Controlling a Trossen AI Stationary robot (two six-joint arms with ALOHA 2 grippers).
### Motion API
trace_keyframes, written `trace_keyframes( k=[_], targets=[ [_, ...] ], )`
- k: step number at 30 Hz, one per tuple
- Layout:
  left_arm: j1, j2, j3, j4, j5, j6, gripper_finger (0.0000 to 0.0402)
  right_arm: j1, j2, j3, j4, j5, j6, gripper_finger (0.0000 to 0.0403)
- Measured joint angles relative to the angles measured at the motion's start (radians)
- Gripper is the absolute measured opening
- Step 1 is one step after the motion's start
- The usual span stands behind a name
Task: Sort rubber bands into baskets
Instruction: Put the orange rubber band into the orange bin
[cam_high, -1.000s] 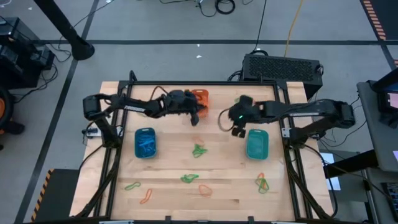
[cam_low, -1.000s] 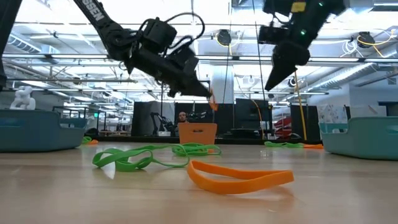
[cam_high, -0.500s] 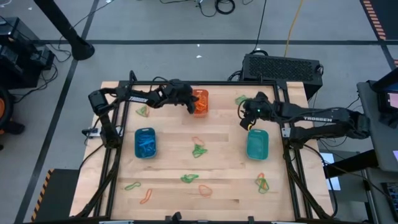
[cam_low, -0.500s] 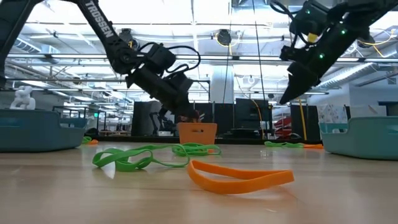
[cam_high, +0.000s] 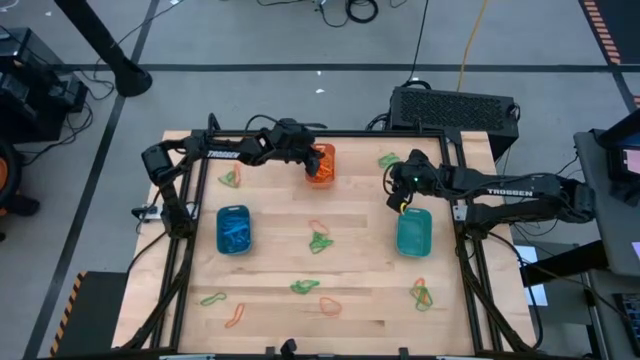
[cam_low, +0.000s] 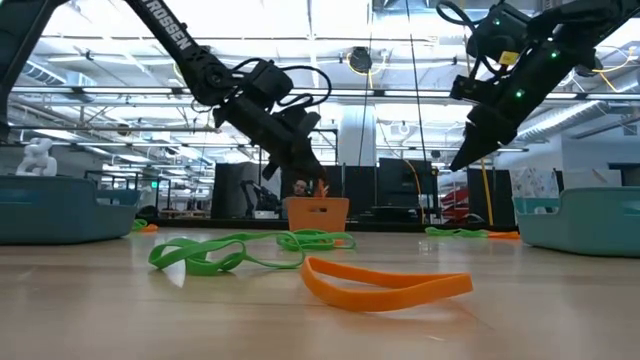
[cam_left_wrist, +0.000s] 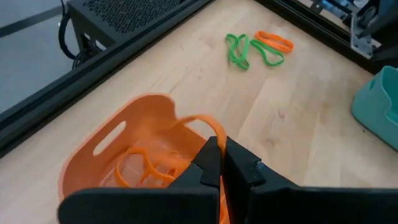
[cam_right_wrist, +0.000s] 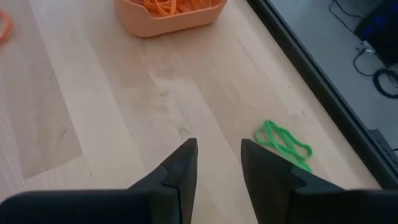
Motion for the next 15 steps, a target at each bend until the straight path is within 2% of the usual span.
trace_keyframes(
  k=[5, 15],
  targets=[
    [0.000, 0.000, -0.002, -0.003, -0.003, -0.008, 0.0014, 0.000, 0.000, 0.000, 0.000, 0.000, -0.013, 0.0116],
    [-0.002, 0.000, -0.002, -0.029, -0.004, -0.016, 0.0089, 0.000, 0.000, 0.000, -0.002, 0.000, -0.013, 0.0116]
  ],
)
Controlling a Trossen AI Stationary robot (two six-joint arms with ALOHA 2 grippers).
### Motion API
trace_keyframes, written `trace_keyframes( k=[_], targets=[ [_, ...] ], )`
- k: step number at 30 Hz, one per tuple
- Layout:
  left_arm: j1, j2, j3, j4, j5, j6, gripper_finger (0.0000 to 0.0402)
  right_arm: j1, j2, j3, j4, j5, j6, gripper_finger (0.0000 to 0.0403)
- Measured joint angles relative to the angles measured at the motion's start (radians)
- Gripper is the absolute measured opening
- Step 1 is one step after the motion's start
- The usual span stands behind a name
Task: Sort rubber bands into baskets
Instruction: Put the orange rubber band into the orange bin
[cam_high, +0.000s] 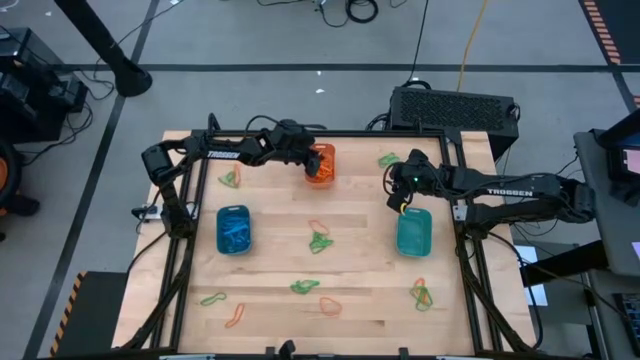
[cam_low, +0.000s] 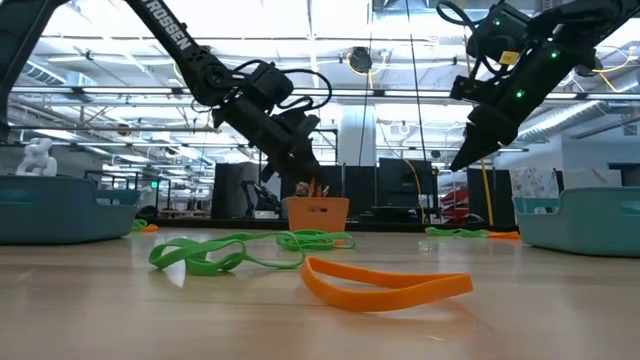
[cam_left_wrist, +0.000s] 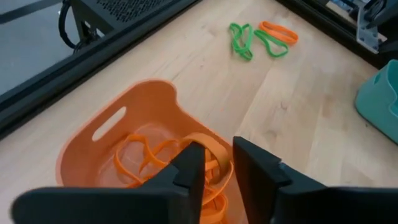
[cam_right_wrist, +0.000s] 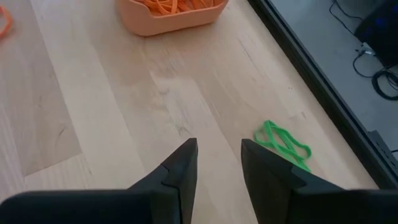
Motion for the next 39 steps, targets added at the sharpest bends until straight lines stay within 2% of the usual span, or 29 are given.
trace_keyframes(
  k=[13, 17, 21, 27, 39],
  targets=[
    [-0.001, 0.000, 0.000, -0.016, -0.021, -0.026, 0.0141, 0.000, 0.000, 0.000, -0.008, -0.001, 0.000, 0.0116],
    [0.002, 0.000, 0.010, 0.035, -0.036, -0.045, 0.0152, 0.000, 0.000, 0.000, -0.008, -0.001, 0.000, 0.0116],
    [0.003, 0.000, 0.062, -0.010, -0.068, -0.037, 0.0155, 0.000, 0.000, 0.000, -0.008, -0.003, 0.001, 0.0116],
    [0.004, 0.000, 0.079, -0.087, -0.086, -0.017, 0.0155, 0.001, 0.000, 0.000, -0.008, -0.079, 0.011, 0.0116],
    [-0.008, 0.025, 0.079, -0.184, -0.100, -0.024, 0.0155, 0.003, 0.000, 0.000, -0.007, -0.079, 0.019, 0.0116]
  ],
)
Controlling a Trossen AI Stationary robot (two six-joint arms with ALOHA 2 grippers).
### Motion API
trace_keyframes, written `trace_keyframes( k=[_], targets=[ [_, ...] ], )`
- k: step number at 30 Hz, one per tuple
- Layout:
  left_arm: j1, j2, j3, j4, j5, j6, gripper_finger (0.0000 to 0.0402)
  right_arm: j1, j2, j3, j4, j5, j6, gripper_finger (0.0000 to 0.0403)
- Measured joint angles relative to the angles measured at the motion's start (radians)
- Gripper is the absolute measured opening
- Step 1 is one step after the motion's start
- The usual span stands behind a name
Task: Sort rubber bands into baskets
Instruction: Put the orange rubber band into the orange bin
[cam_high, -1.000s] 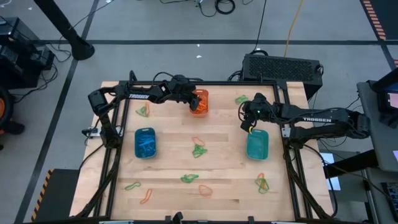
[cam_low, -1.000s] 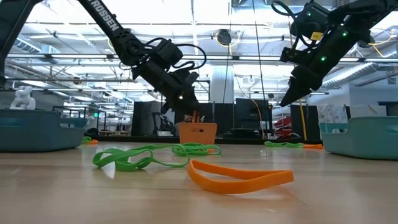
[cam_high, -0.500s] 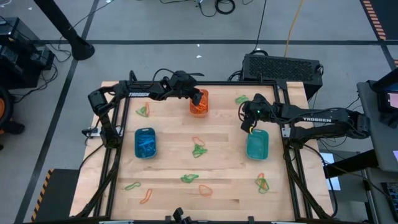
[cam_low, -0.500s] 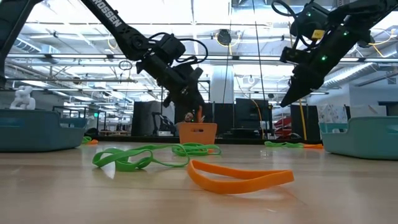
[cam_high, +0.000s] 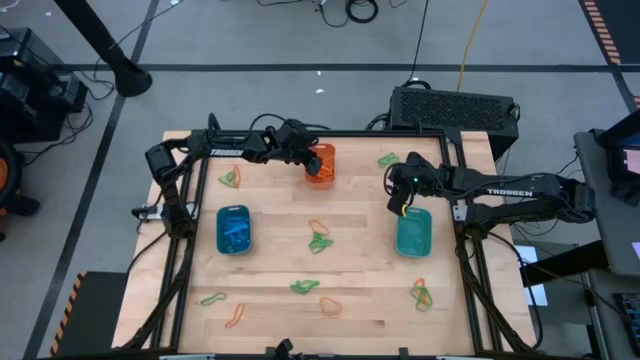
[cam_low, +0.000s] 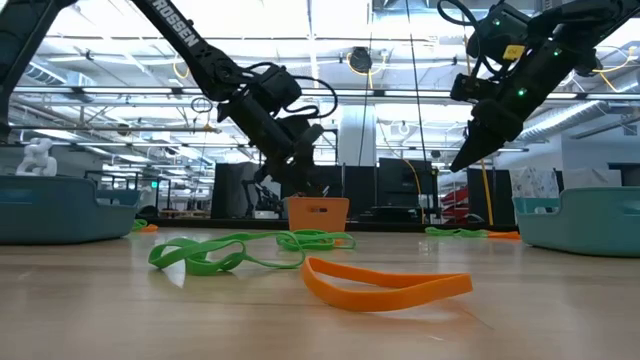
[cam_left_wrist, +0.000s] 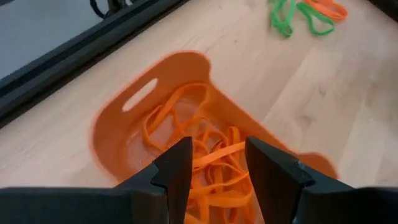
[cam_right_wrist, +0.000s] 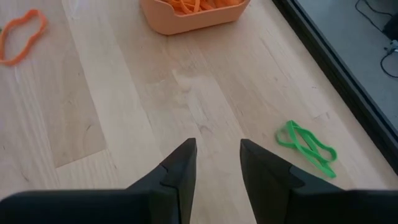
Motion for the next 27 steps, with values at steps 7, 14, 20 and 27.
trace_keyframes(
  k=[7, 14, 20, 27],
  targets=[
    [-0.006, 0.003, 0.001, 0.020, 0.000, 0.008, 0.0155, 0.000, 0.000, 0.000, 0.000, 0.000, 0.000, 0.0116],
    [-0.010, -0.033, 0.001, 0.039, 0.048, 0.025, 0.0155, -0.003, 0.000, 0.000, 0.002, 0.022, 0.003, 0.0116],
    [-0.051, -0.118, 0.001, -0.022, 0.108, 0.033, 0.0155, -0.058, 0.000, 0.000, 0.000, 0.211, 0.101, 0.0116],
    [-0.148, -0.236, -0.052, -0.083, 0.106, 0.113, 0.0155, -0.269, 0.067, 0.001, -0.045, 0.126, 0.214, 0.0103]
  ],
)
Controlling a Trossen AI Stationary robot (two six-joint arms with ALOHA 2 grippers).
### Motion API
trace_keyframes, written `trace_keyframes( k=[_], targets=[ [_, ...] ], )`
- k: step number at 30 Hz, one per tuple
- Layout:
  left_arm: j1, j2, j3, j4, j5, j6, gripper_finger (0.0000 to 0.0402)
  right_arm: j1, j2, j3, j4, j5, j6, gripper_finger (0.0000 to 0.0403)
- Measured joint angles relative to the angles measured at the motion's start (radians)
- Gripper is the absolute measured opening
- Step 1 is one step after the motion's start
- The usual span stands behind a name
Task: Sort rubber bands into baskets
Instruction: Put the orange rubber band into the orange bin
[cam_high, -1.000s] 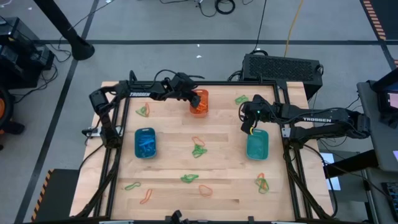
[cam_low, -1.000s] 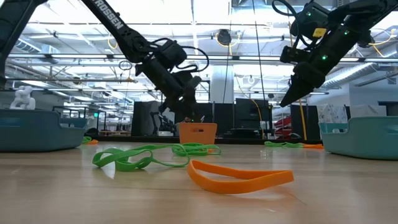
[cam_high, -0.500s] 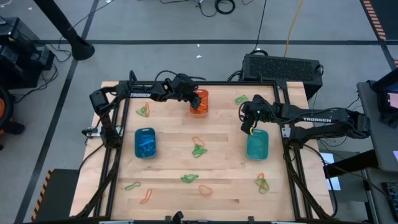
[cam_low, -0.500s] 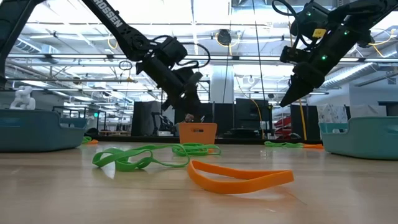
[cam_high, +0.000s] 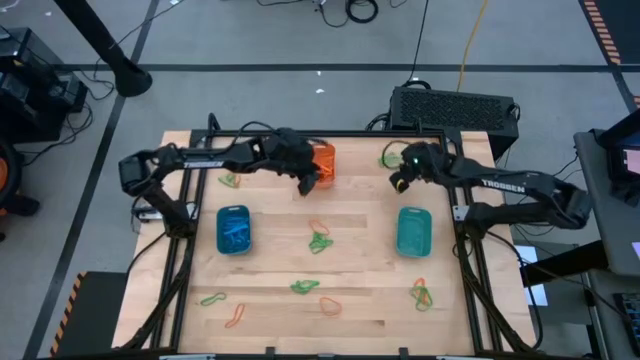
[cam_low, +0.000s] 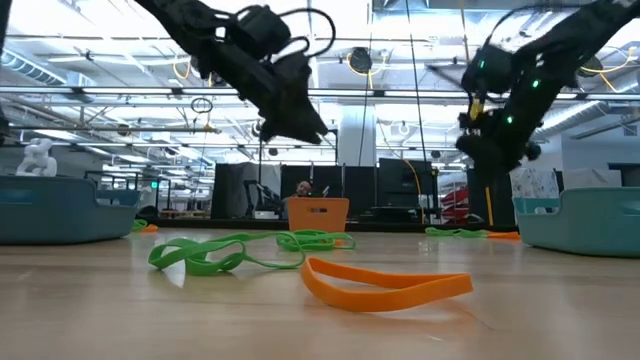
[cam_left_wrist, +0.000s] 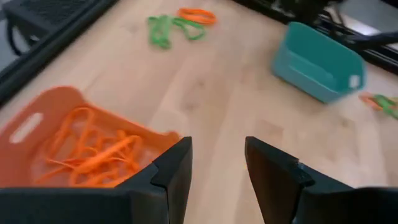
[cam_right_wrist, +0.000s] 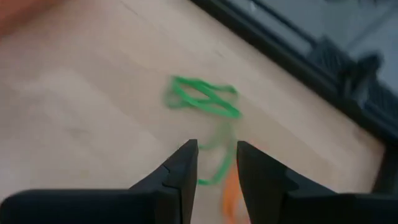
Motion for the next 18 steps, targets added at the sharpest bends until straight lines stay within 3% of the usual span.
trace_keyframes(
  k=[7, 11, 18],
  targets=[
    [-0.082, -0.066, -0.104, 0.176, -0.003, -0.004, 0.0155, -0.170, 0.165, 0.016, 0.027, -0.043, 0.026, 0.0083],
    [-0.100, -0.068, -0.152, 0.302, -0.005, -0.006, 0.0155, -0.218, 0.270, 0.070, 0.018, -0.043, 0.023, 0.0082],
    [-0.096, -0.067, -0.195, 0.350, -0.010, -0.002, 0.0155, -0.259, 0.410, 0.163, -0.078, -0.041, 0.004, 0.0082]
  ],
)
